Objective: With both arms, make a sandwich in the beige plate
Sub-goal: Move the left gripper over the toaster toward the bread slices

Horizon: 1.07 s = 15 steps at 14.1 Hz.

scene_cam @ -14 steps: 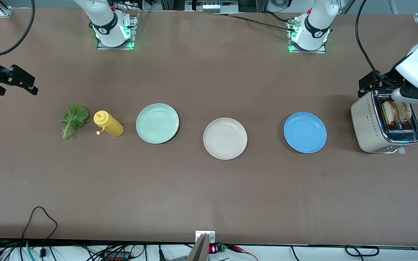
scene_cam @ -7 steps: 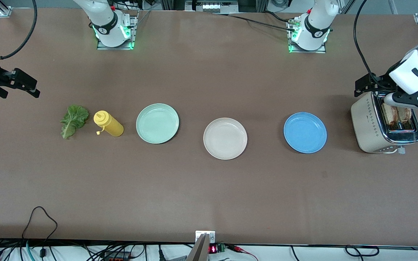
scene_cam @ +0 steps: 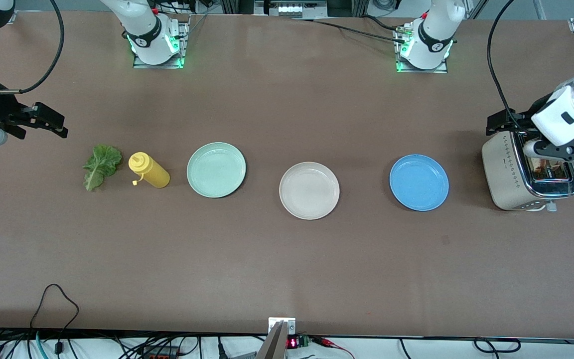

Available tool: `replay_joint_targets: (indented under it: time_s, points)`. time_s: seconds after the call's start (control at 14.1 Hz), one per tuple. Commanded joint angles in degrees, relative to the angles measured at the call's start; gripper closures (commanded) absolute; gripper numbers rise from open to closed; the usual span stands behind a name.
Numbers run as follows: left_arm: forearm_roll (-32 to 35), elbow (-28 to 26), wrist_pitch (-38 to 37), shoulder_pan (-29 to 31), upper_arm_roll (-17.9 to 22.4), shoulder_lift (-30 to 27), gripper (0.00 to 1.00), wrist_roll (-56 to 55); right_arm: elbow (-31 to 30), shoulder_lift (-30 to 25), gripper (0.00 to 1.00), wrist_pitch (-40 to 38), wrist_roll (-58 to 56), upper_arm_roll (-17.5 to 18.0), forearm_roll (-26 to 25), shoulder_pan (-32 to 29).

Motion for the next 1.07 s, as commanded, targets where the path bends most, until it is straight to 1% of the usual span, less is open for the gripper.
replay_joint_targets:
  time_s: [0.0, 0.14, 0.36, 0.43, 0.57, 0.71, 0.92, 0.99]
  points:
    - [6.8, 2.4, -1.4, 0.5, 0.2, 2.6, 0.00, 1.3, -0.2, -0.7, 0.00, -1.8, -0.6, 0.1, 0.4, -0.1]
    - [7.7, 2.3, 0.4, 1.9, 0.2, 3.5, 0.00, 4.6, -0.2, -0.7, 0.00, -1.7, -0.7, 0.1, 0.4, -0.1]
    - [7.8, 1.1, 2.3, 4.5, 0.2, 4.0, 0.00, 5.3, -0.2, -0.6, 0.00, -1.6, -0.8, 0.2, 0.8, -0.1]
    - [8.0, -0.2, 4.3, 5.0, 0.3, 4.0, 0.00, 5.4, -0.2, -0.6, 0.00, -1.6, -0.8, 0.2, 0.8, -0.1]
    - [11.4, -2.9, 9.8, 7.5, 0.2, 3.9, 0.00, 9.2, -0.2, -0.6, 0.00, -1.6, -0.8, 0.2, 0.8, -0.1]
    - [11.6, -6.4, 14.3, 11.1, -0.3, 3.6, 0.00, 10.8, -0.2, -0.6, 0.00, -1.6, -0.8, 0.2, 0.8, -0.1]
    - [11.4, -11.6, 19.4, 12.2, -0.3, 2.8, 0.00, 10.9, -0.3, -0.6, 0.00, -1.6, -0.8, 0.2, 0.8, -0.1]
    - [11.4, -13.7, 21.3, 13.8, -0.4, 2.5, 0.00, 10.9, -0.2, -0.7, 0.00, -1.6, -0.8, 0.2, 0.8, -0.1]
